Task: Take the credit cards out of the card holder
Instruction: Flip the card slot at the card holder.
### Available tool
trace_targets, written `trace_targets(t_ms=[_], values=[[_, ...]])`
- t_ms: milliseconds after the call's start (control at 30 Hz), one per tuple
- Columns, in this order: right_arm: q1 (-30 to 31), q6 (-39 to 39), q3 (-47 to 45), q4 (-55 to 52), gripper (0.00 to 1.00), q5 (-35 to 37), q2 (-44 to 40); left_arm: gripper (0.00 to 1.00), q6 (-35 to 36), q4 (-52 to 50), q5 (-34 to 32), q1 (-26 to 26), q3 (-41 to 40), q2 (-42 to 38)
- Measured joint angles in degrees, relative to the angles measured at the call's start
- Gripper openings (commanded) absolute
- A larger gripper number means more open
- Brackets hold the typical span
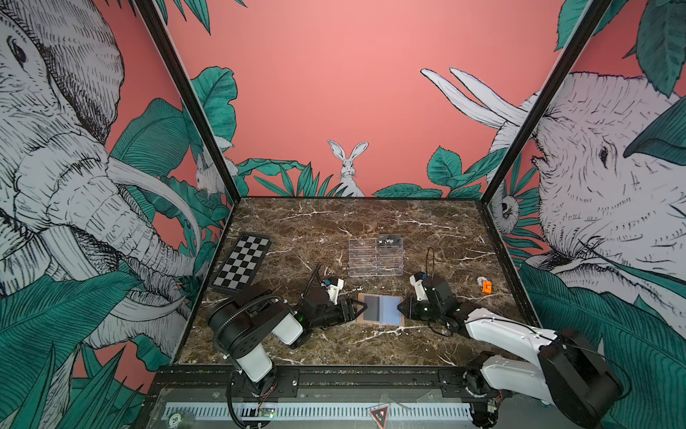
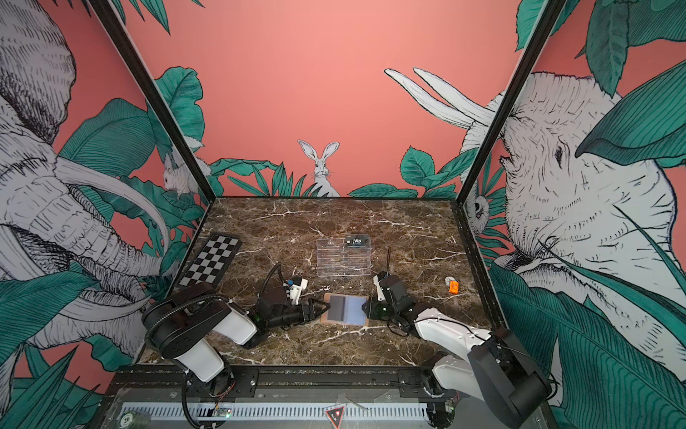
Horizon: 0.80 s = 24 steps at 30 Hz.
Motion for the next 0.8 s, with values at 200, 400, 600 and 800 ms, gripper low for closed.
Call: trace_targets(t_ms=[200, 400, 600, 800], values=[[0.0, 0.0, -1.1, 0.7, 0.2, 0.2, 1.4, 0.69, -0.2, 0.7, 0.1, -0.5, 0.0, 0.3], [0.0, 0.1, -1.1, 1.5, 0.17, 0.2, 2.1, 0.68, -0.7, 1.1, 0.1, -0.7, 0.0, 0.3], [0.0, 0.2, -1.1, 3.4, 0.17, 0.2, 3.2, 0.59, -1.6, 3.2, 0.6, -1.4, 0.0, 0.4], [0.0, 0.2, -1.1, 3.8, 0.16, 0.2, 3.5, 0.5, -2.1, 5.5, 0.6, -1.5, 0.1, 1.7]])
